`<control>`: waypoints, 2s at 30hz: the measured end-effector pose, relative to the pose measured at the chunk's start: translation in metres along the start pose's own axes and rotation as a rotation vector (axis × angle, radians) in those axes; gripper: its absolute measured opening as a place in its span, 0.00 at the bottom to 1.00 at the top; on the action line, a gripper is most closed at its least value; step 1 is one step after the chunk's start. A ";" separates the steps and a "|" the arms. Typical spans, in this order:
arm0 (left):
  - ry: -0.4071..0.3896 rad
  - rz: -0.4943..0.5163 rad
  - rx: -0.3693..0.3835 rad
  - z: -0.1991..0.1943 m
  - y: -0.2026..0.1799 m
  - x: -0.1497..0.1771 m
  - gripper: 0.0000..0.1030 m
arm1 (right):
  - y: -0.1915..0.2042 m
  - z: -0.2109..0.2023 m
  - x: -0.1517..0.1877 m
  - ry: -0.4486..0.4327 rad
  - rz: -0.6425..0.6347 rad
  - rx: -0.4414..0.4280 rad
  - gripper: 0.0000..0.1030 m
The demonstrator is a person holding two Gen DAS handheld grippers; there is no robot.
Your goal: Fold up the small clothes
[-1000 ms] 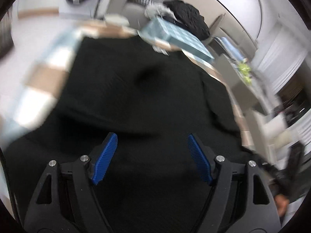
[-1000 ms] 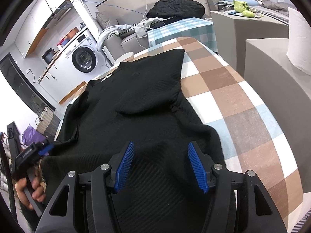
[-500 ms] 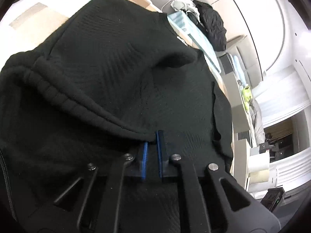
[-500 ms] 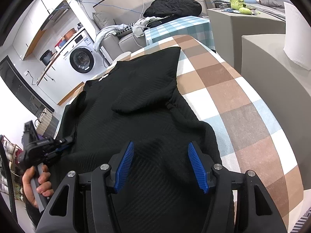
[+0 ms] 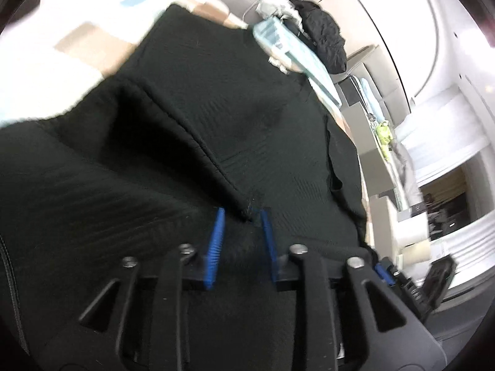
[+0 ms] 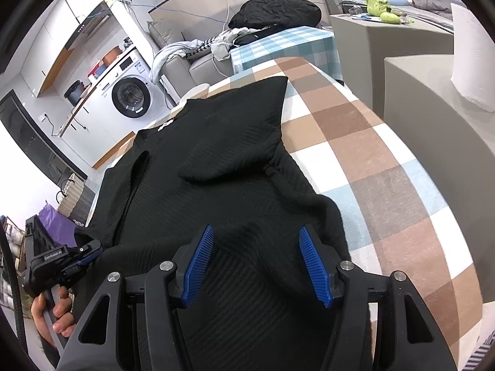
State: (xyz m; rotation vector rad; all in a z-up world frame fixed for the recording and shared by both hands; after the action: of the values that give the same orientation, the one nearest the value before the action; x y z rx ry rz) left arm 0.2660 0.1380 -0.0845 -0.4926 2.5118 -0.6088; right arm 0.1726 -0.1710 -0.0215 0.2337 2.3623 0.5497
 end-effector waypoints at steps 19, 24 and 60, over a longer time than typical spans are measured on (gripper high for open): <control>-0.296 0.121 -0.422 -0.145 0.091 0.067 0.85 | -0.042 -0.050 0.048 0.078 -0.094 -0.019 0.78; -0.217 0.096 -0.452 -0.131 0.117 0.080 0.85 | -0.042 -0.048 0.066 0.105 -0.115 -0.038 0.78; -0.121 0.183 -0.447 -0.079 0.092 0.050 0.07 | -0.041 -0.026 0.053 0.049 -0.195 -0.032 0.26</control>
State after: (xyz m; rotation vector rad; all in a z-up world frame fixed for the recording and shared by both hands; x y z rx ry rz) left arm 0.1616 0.2176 -0.0894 -0.4330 2.5361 0.0568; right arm 0.1154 -0.1999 -0.0539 -0.0256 2.3879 0.5035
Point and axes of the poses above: each gripper's, at about its wrist camera, not at the fingertips, and z roughly the way its jaws point, y to its left, x to its underside, the point moved 1 cm from there along z, roughly the way its jaws point, and after that the axes turned 7 degrees about -x, right-handed, at the moved point
